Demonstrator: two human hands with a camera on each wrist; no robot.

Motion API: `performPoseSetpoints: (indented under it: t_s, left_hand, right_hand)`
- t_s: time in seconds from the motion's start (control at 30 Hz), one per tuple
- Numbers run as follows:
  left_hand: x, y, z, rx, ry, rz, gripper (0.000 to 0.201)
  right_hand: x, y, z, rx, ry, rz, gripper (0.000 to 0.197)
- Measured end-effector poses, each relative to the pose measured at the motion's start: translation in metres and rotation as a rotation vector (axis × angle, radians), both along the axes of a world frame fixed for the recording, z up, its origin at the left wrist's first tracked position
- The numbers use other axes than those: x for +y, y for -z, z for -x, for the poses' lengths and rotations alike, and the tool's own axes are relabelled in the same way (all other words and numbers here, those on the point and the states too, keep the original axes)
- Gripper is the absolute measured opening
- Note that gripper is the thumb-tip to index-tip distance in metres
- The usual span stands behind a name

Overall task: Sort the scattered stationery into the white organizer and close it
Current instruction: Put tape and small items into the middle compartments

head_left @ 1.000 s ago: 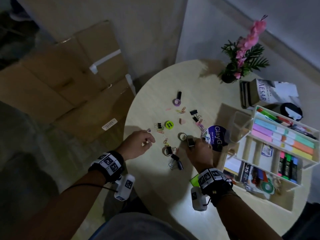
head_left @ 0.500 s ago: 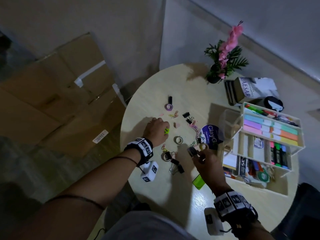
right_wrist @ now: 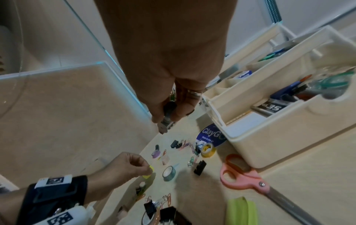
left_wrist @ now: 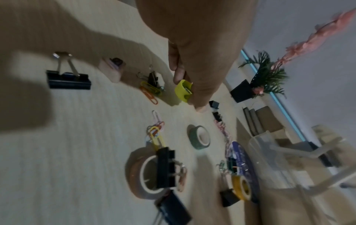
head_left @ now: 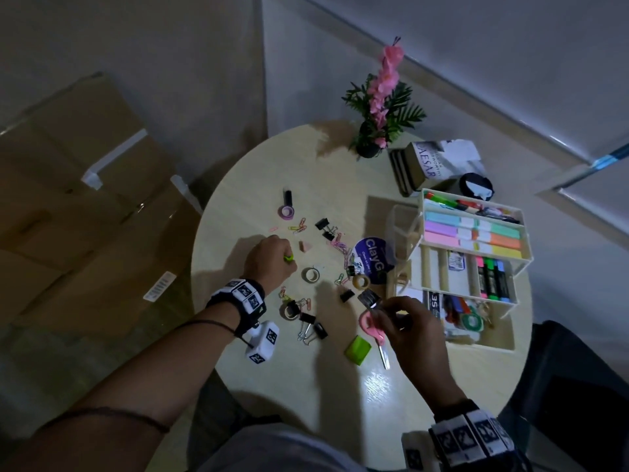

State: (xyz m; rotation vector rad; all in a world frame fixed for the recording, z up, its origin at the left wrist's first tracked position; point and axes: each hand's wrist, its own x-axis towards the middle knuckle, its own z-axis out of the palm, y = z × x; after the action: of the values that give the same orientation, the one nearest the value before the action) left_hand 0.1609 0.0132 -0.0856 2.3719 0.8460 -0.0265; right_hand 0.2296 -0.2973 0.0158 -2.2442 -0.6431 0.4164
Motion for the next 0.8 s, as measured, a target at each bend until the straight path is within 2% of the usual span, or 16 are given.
performPoseSetpoints:
  t_s: [0.13,0.23,0.33,0.47,0.57,0.7,0.8]
  left_hand:
    - [-0.016,-0.023,-0.006,-0.214,-0.038,0.050,0.014]
    - [-0.041,-0.048,-0.012,-0.391,0.064,0.090,0.019]
    - [-0.073,-0.073,-0.021,-0.482,0.159,0.101,0.027]
    - [-0.118,-0.092,-0.038,-0.498,0.253,0.153,0.019]
    - [-0.152,-0.101,-0.058,-0.481,0.305,0.183,0.017]
    - [-0.192,-0.110,-0.087,-0.449,0.371,0.219,0.013]
    - [-0.217,-0.112,-0.111,-0.416,0.417,0.191,0.010]
  right_hand:
    - [-0.028,-0.017,-0.021,-0.013,0.138,-0.126,0.015]
    - [-0.053,-0.028,-0.046,0.006,0.254,-0.237,0.011]
    - [-0.079,-0.032,-0.073,-0.016,0.311,-0.235,0.006]
    - [-0.101,-0.029,-0.101,-0.140,0.309,-0.267,0.012]
    - [-0.114,-0.013,-0.121,-0.302,0.218,-0.169,0.018]
    - [-0.125,0.019,-0.136,-0.360,0.142,-0.105,0.025]
    - [-0.126,0.033,-0.141,-0.357,0.137,-0.064,0.023]
